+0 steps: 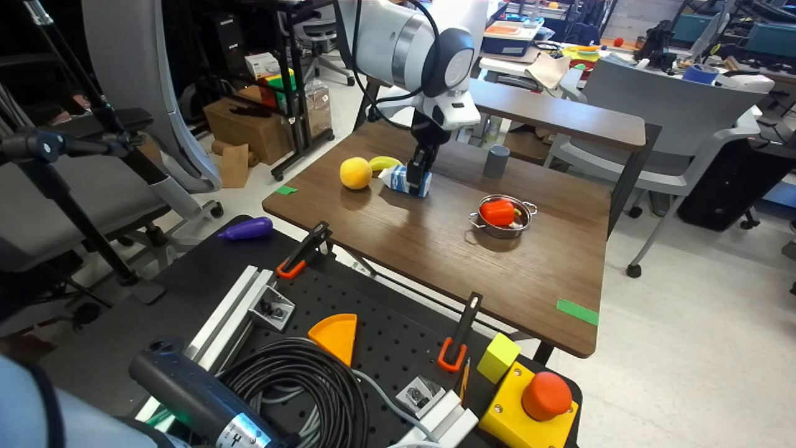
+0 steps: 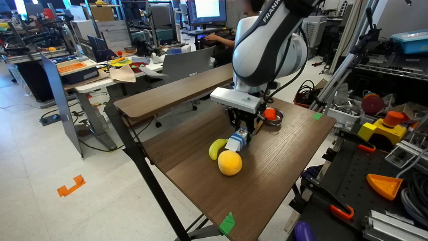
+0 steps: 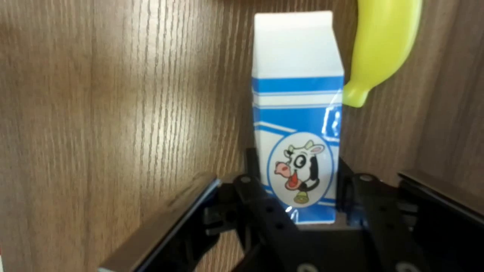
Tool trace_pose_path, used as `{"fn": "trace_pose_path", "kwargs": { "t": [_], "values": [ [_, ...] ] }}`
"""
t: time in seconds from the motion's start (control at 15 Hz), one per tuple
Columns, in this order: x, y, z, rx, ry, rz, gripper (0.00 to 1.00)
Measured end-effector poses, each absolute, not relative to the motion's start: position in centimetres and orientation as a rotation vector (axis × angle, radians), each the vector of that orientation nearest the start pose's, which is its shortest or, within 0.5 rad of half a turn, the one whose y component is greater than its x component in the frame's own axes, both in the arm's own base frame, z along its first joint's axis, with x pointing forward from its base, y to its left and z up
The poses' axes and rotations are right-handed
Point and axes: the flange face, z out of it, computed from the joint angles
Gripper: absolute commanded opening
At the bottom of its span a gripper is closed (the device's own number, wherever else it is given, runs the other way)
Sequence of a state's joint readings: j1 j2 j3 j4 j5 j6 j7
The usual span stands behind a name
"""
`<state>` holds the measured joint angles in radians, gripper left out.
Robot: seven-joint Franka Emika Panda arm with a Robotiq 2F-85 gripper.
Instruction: Move the white box to the right
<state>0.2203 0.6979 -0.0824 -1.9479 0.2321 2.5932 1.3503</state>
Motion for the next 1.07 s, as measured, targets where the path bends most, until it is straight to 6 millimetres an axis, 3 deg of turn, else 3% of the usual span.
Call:
{"fn": "trace_pose_path", "kwargs": {
  "t": [0.2, 0.4, 0.67, 1.07],
  "values": [
    [59.3, 8.0, 13.8, -2.417, 1.978, 0.11, 0.18],
    [57.9, 6.0, 18.3, -2.418, 1.968, 0.042, 0.18],
    [55.8, 0.8, 23.4, -2.367, 2.025, -0.048, 0.18],
    [55.8, -7.6, 26.8, -2.159, 2.183, -0.169, 0.18]
  ]
}}
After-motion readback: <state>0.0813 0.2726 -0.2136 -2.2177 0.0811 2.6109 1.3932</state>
